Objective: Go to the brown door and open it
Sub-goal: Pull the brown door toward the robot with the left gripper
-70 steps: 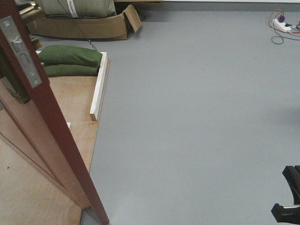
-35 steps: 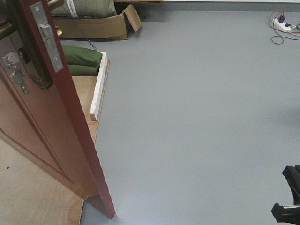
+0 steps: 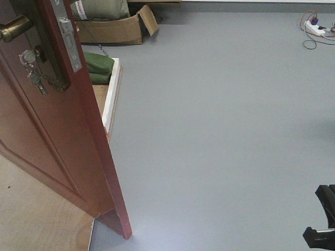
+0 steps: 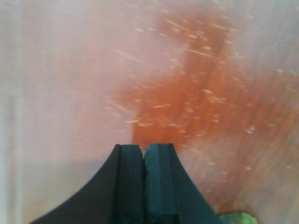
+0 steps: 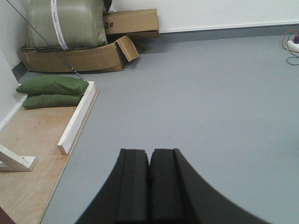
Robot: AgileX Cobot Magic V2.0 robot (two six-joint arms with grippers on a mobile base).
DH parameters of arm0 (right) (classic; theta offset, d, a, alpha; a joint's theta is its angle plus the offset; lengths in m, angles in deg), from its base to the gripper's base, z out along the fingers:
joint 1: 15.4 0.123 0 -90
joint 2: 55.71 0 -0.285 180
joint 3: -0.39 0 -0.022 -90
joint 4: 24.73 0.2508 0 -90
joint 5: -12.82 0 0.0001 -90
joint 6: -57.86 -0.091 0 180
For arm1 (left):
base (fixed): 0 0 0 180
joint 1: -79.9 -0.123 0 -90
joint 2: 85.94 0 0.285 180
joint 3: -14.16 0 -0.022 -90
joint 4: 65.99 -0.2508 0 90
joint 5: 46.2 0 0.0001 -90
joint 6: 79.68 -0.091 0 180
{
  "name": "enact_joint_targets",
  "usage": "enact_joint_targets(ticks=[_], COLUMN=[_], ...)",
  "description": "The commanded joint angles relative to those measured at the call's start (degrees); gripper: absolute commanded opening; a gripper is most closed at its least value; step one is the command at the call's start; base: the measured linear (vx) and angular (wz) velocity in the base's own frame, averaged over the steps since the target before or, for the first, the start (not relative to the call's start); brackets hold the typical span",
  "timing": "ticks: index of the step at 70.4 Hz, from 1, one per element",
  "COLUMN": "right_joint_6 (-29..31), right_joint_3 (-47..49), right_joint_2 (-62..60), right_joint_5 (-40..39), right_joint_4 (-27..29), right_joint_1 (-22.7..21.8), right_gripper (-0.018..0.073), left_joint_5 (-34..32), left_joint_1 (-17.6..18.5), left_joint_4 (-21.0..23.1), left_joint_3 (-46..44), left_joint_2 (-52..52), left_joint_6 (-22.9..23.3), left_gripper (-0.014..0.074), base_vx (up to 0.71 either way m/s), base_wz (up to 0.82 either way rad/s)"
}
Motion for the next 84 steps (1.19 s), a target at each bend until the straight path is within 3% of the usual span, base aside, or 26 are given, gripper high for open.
enact_joint_targets(ticks=[1, 16, 84], right_joint_6=[0.6, 0.6, 0.6], right_joint_3=[-0.1, -0.1, -0.1], right_joint_2=[-0.9, -0.9, -0.9], right_joint_5=[-4.6, -4.6, -4.6], right_joint_4=[-0.3, -0.3, -0.3], right_joint_1=[-0.1, -0.1, -0.1], right_gripper=[0.0, 0.0, 0.0], left_joint_5=[-1.6, 1.1, 1.1], left_joint_1=[0.3, 0.3, 0.3], left_joint_4=[2.1, 2.1, 2.1], left_joint_3=[-1.6, -1.7, -1.7], left_joint_2=[1.1, 1.1, 1.1], left_joint_6=[0.2, 0.2, 0.2], left_gripper=[0.0017, 0.0017, 0.0017], base_vx=[0.0, 0.0, 0.0], base_wz=[0.0, 0.0, 0.0])
